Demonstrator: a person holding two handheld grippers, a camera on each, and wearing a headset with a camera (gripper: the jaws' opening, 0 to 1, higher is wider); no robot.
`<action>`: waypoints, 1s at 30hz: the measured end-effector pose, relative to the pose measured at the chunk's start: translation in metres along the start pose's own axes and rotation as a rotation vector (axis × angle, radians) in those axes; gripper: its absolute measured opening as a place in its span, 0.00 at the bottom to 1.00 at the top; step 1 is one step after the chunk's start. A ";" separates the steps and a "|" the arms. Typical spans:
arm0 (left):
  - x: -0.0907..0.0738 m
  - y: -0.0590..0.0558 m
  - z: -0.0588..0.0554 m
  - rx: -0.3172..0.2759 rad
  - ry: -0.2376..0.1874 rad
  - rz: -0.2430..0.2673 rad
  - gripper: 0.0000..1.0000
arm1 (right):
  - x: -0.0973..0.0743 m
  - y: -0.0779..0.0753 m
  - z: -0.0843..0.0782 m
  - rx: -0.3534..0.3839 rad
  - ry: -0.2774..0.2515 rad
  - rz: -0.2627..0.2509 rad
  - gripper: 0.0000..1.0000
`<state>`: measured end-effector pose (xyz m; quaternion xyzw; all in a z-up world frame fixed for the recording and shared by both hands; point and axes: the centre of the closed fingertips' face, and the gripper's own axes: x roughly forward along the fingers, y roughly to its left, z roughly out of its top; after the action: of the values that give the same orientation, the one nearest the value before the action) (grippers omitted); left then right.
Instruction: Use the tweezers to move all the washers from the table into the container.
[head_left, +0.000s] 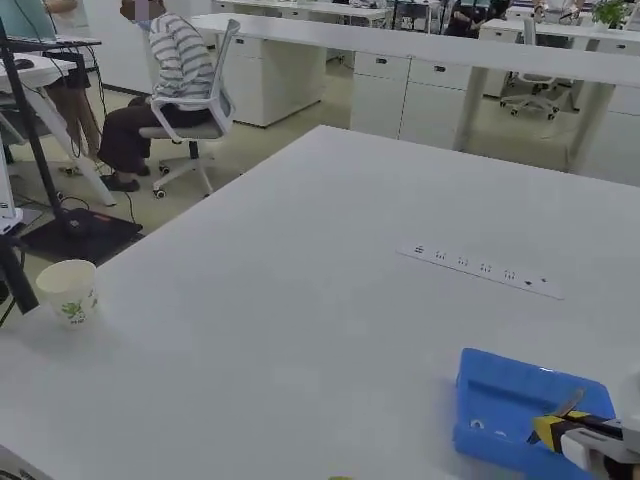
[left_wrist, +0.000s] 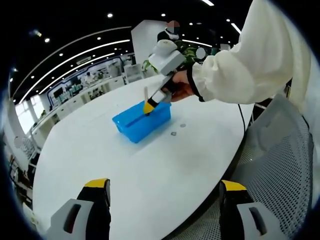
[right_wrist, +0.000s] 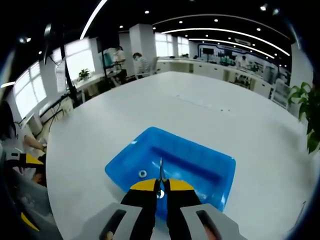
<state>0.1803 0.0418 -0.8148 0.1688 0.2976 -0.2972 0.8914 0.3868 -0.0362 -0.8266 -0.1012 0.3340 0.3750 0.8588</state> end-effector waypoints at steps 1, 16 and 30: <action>0.000 0.000 0.000 -0.001 0.000 -0.001 0.93 | 0.000 0.001 0.000 0.000 -0.002 0.001 0.03; 0.000 0.000 0.001 0.002 -0.005 0.002 0.94 | -0.025 -0.002 0.022 -0.039 -0.085 -0.020 0.03; -0.002 0.005 0.006 -0.010 -0.039 0.027 0.97 | -0.093 0.024 0.029 -0.046 -0.215 -0.047 0.03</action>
<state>0.1852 0.0437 -0.8082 0.1625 0.2791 -0.2867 0.9019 0.3381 -0.0609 -0.7422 -0.0878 0.2286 0.3708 0.8958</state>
